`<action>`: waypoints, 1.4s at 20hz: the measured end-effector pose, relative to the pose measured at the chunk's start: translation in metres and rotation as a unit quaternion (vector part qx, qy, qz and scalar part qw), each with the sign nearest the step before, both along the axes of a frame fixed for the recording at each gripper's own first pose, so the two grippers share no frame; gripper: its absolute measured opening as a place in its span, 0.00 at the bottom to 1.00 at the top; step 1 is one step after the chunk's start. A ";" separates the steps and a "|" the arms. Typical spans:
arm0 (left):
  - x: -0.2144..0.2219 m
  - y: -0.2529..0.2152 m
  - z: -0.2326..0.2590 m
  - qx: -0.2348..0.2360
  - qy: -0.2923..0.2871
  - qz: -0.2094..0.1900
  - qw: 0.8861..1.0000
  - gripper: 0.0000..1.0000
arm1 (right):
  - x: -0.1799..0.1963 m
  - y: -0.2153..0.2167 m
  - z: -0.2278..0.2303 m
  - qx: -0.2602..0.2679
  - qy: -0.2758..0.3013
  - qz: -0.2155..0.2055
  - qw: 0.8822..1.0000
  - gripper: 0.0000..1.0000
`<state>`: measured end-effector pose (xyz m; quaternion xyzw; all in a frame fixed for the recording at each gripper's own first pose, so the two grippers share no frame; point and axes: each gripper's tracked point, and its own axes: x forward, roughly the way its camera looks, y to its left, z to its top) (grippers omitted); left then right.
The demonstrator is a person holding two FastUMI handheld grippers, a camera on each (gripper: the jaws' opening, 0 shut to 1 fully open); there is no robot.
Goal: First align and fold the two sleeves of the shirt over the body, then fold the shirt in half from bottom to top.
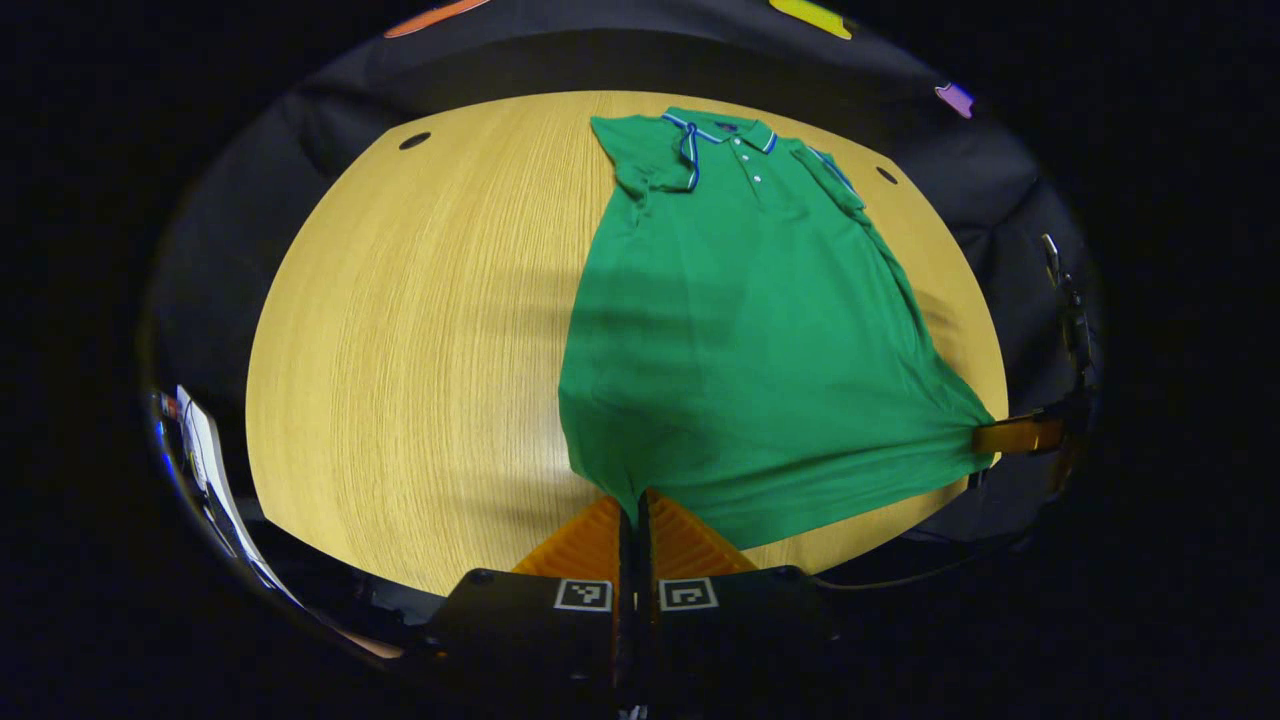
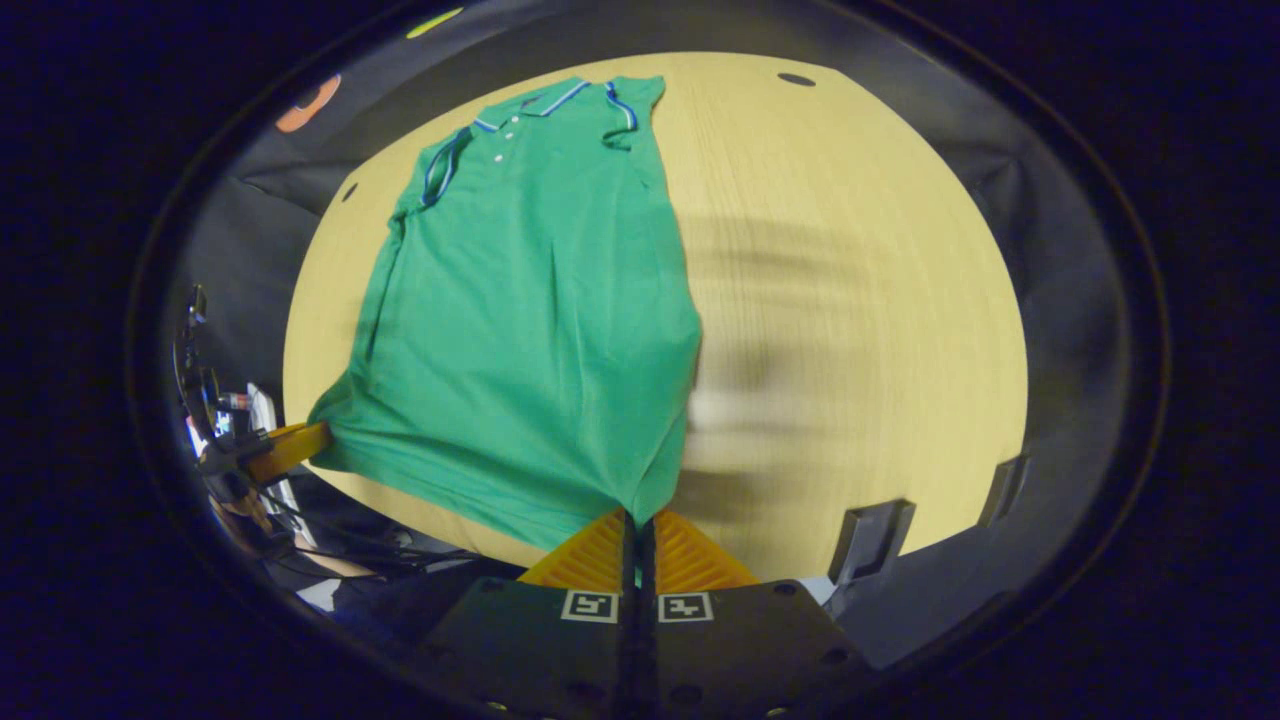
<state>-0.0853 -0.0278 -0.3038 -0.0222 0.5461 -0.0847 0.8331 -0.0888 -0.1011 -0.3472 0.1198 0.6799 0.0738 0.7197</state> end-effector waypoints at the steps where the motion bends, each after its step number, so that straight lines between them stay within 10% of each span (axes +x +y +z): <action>1: 0.010 0.000 0.010 0.000 -0.017 0.001 1.000 0.03 | 0.011 -0.001 0.009 0.001 -0.011 -0.002 1.000 0.00; 13: 0.181 -0.020 0.079 0.044 -0.206 -0.030 0.977 0.03 | 0.193 -0.005 0.050 -0.048 -0.144 0.018 0.988 0.00; 28: 0.375 -0.025 0.088 -0.015 -0.302 0.062 0.951 0.03 | 0.402 0.014 0.032 -0.075 -0.333 -0.030 0.939 0.00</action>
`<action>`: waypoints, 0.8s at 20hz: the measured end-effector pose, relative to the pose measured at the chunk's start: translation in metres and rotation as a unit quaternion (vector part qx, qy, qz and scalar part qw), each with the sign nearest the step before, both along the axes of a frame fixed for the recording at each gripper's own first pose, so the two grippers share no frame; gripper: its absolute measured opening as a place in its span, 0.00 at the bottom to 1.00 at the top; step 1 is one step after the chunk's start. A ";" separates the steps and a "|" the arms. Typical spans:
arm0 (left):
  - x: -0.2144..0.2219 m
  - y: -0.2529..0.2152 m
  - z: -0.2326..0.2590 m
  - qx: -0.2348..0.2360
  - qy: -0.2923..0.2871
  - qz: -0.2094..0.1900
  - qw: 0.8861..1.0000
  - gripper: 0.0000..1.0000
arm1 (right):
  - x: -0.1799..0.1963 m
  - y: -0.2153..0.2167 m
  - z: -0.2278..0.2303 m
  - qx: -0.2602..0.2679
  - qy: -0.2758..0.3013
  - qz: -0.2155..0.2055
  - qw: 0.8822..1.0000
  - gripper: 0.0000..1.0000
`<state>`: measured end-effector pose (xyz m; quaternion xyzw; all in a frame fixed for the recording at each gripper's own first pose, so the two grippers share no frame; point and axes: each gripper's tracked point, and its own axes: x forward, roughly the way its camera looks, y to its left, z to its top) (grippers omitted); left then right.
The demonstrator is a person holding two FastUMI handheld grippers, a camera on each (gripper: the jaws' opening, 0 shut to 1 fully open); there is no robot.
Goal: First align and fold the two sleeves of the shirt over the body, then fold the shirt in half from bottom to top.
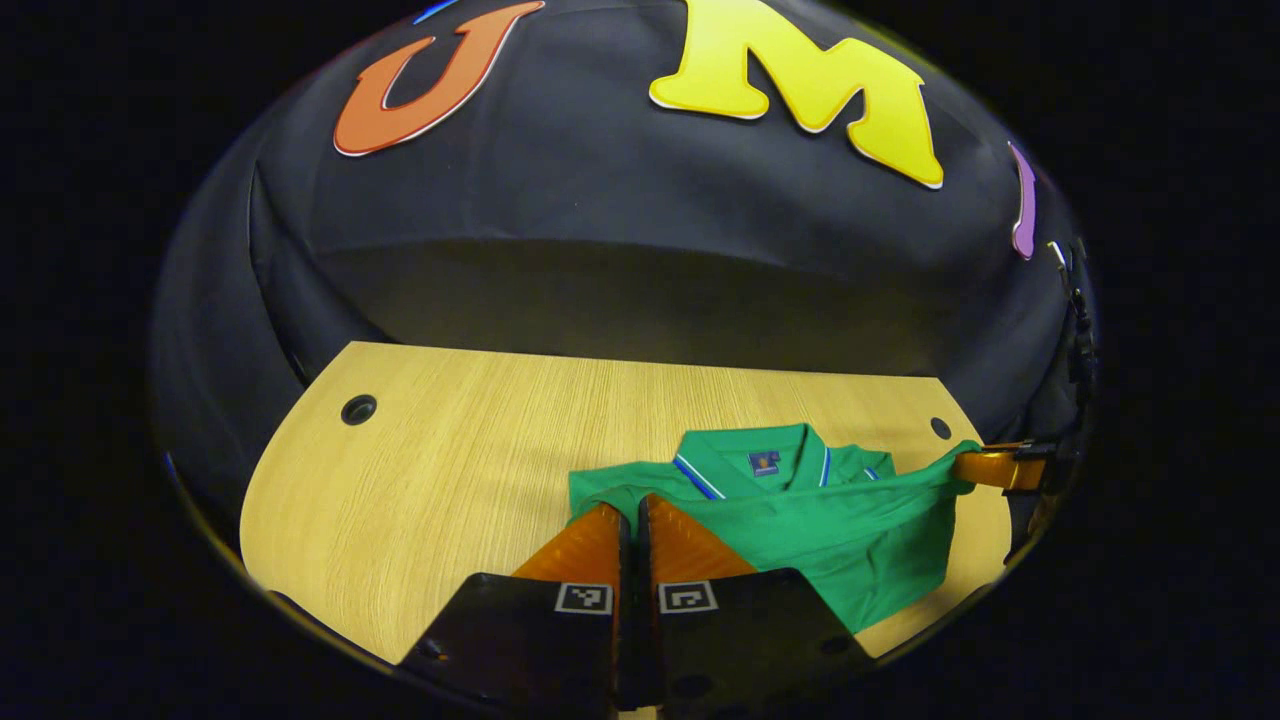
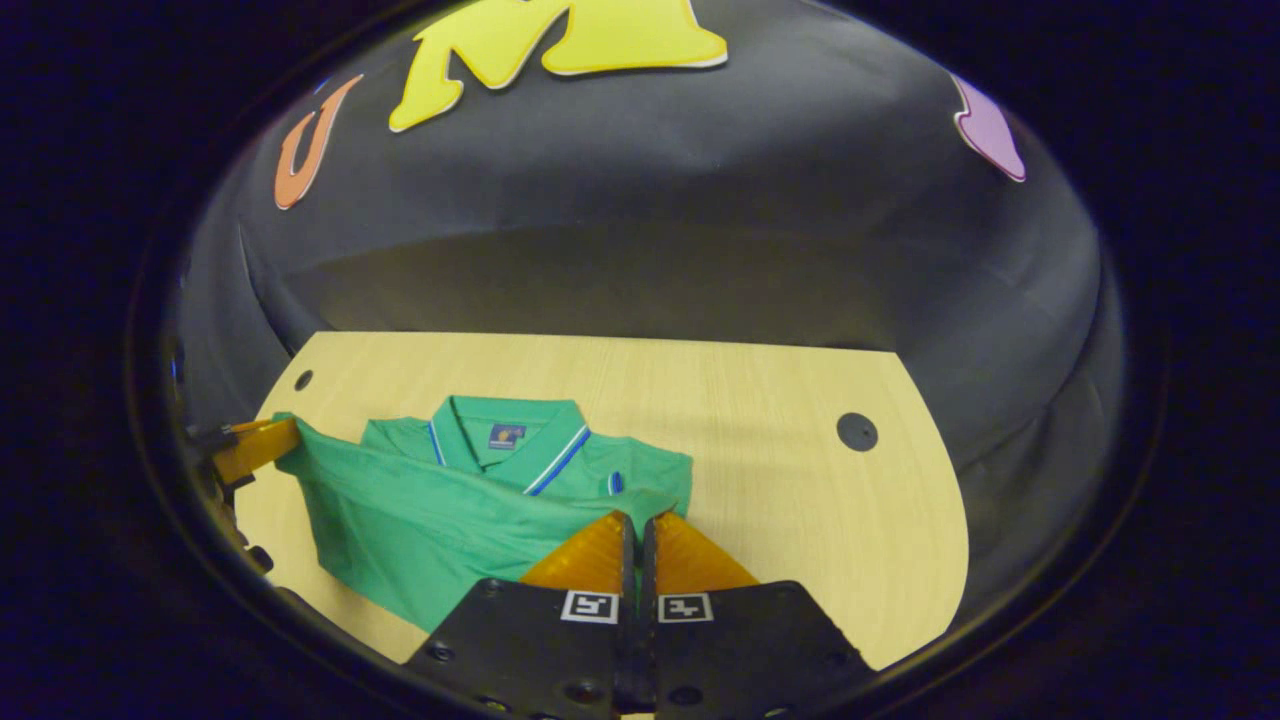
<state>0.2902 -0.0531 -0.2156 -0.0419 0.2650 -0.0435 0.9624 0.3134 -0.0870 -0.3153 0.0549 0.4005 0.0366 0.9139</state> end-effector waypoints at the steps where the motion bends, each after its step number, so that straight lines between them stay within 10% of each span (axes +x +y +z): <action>1: 0.012 0.000 -0.002 0.003 -0.006 0.000 1.000 0.02 | 0.013 -0.003 -0.002 -0.004 -0.010 -0.004 1.000 0.00; 14: 0.071 0.003 -0.042 -0.001 0.003 0.005 1.000 0.07 | 0.070 -0.009 -0.051 -0.010 -0.010 -0.004 1.000 0.02; 15: 0.071 0.006 -0.043 0.006 0.005 0.013 1.000 0.11 | 0.070 -0.006 -0.048 0.000 -0.011 0.000 1.000 0.08; 16: 0.068 0.007 -0.041 0.006 0.007 0.016 1.000 0.37 | 0.065 -0.005 -0.042 0.007 -0.010 0.003 1.000 0.10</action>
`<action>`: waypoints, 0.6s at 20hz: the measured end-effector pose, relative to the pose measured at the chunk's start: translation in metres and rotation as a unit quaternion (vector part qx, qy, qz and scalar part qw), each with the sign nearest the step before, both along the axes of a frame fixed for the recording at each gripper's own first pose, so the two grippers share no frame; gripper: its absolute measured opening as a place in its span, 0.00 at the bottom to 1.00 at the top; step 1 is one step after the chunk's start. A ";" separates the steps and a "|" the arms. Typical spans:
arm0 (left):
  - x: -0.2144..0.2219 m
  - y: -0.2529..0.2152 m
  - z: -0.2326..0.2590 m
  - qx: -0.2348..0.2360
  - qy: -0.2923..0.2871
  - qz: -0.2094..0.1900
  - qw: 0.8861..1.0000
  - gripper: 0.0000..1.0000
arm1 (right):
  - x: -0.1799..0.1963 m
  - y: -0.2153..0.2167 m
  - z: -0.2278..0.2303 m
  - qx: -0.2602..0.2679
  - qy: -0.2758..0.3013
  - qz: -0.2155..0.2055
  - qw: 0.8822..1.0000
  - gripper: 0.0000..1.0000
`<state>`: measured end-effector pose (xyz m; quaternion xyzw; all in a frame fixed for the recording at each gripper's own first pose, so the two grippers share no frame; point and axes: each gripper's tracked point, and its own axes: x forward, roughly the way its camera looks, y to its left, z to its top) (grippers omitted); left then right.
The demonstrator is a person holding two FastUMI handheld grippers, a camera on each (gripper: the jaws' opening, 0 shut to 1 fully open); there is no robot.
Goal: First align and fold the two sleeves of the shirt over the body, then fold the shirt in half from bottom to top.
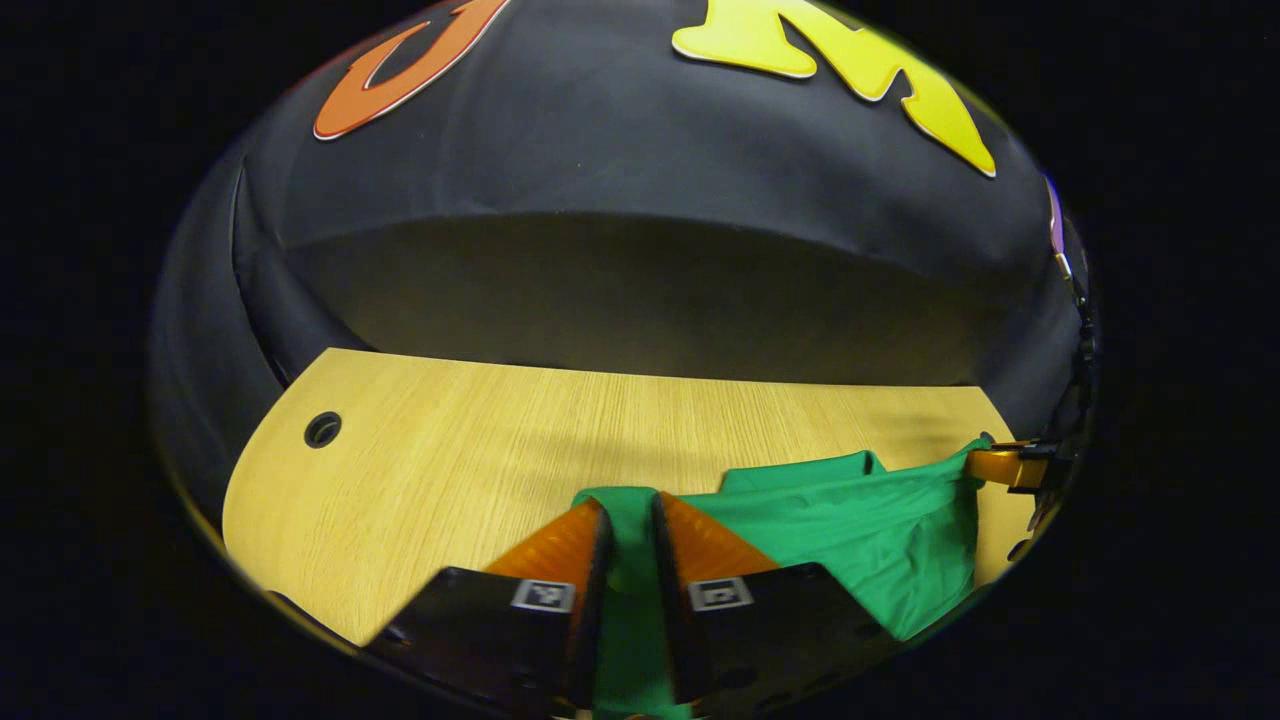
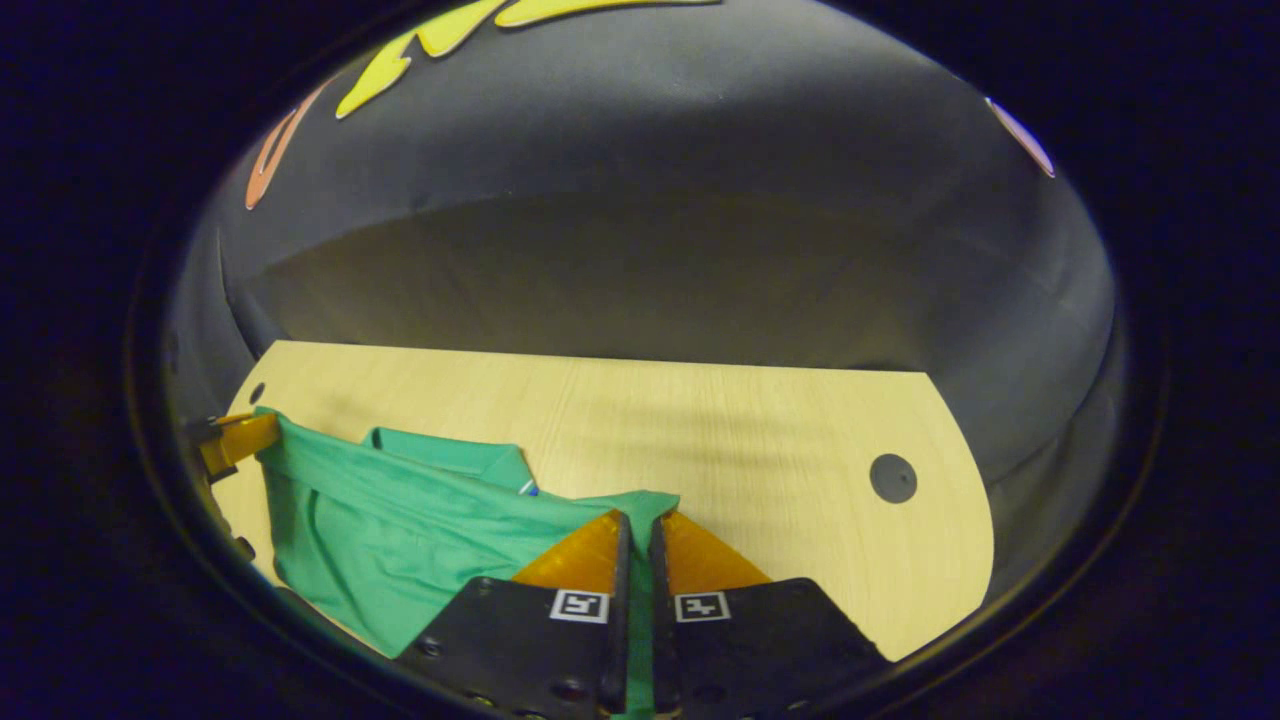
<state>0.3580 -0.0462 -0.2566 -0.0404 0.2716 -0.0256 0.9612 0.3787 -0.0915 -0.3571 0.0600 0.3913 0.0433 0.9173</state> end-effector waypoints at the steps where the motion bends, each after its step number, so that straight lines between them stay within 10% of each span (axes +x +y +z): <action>1: -0.003 -0.001 0.001 0.000 0.006 0.003 1.000 0.64 | -0.001 0.001 0.003 0.009 -0.002 0.005 1.000 0.26; 2: -0.010 -0.003 0.002 -0.005 0.015 0.001 1.000 0.91 | -0.002 0.000 0.014 0.014 -0.014 0.005 1.000 0.42; 5: -0.025 0.000 0.017 -0.015 0.016 0.012 1.000 0.87 | -0.014 -0.008 0.046 0.021 -0.025 -0.001 0.999 0.76; 12: -0.085 0.006 0.105 -0.030 -0.025 0.005 0.999 0.99 | -0.067 -0.003 0.143 0.000 -0.068 0.024 0.997 0.97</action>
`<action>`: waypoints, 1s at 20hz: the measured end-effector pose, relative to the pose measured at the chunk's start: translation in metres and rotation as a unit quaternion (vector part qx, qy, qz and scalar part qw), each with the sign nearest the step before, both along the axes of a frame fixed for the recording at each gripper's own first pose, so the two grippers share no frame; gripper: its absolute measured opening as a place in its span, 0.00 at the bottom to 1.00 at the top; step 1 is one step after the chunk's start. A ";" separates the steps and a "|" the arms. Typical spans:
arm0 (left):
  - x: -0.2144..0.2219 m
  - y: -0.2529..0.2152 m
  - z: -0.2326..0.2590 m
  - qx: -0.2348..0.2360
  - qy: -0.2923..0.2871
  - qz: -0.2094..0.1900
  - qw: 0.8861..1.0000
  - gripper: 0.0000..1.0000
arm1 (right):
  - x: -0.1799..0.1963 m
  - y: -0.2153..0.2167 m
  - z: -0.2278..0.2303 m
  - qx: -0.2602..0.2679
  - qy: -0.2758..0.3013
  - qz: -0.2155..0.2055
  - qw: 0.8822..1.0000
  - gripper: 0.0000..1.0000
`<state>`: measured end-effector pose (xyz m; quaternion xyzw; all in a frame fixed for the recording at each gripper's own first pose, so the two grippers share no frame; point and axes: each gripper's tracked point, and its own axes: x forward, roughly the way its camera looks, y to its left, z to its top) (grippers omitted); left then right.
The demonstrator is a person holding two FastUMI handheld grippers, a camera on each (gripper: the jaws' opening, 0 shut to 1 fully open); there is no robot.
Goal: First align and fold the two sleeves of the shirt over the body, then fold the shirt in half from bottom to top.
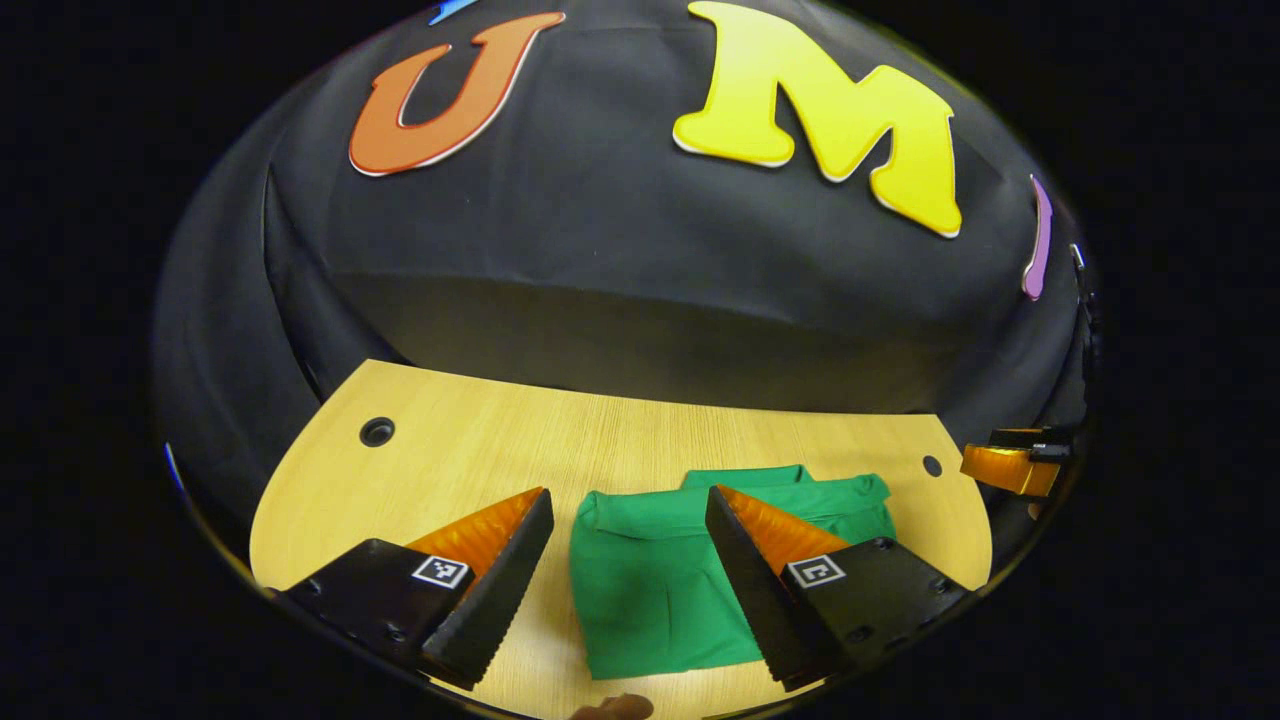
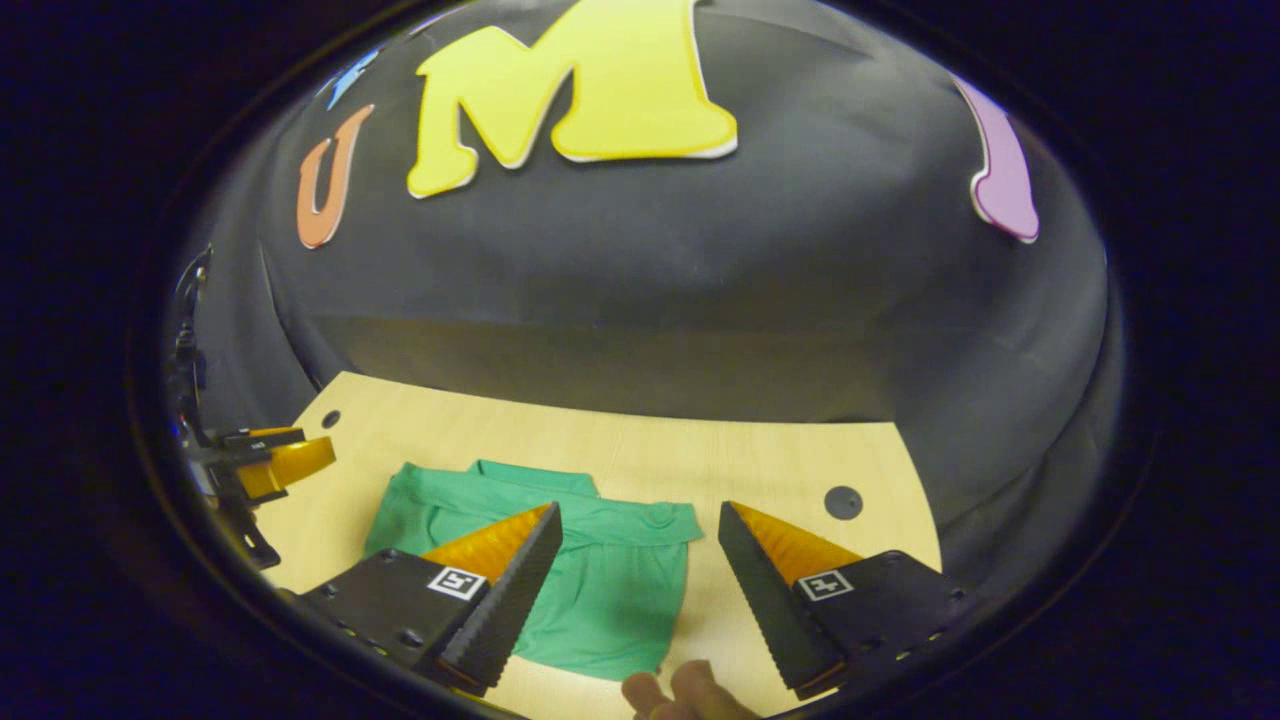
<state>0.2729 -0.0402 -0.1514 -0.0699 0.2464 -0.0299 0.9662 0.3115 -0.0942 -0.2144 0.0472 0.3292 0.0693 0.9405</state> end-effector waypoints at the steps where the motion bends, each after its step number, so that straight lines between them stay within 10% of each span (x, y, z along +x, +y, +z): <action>1: -0.012 0.003 0.013 0.001 -0.007 0.004 1.000 1.00 | -0.009 0.000 0.014 -0.002 -0.009 -0.005 1.000 0.97; 20: -0.250 0.059 0.153 0.056 -0.141 0.022 0.988 0.98 | -0.246 -0.056 0.194 -0.041 -0.203 -0.091 0.974 0.96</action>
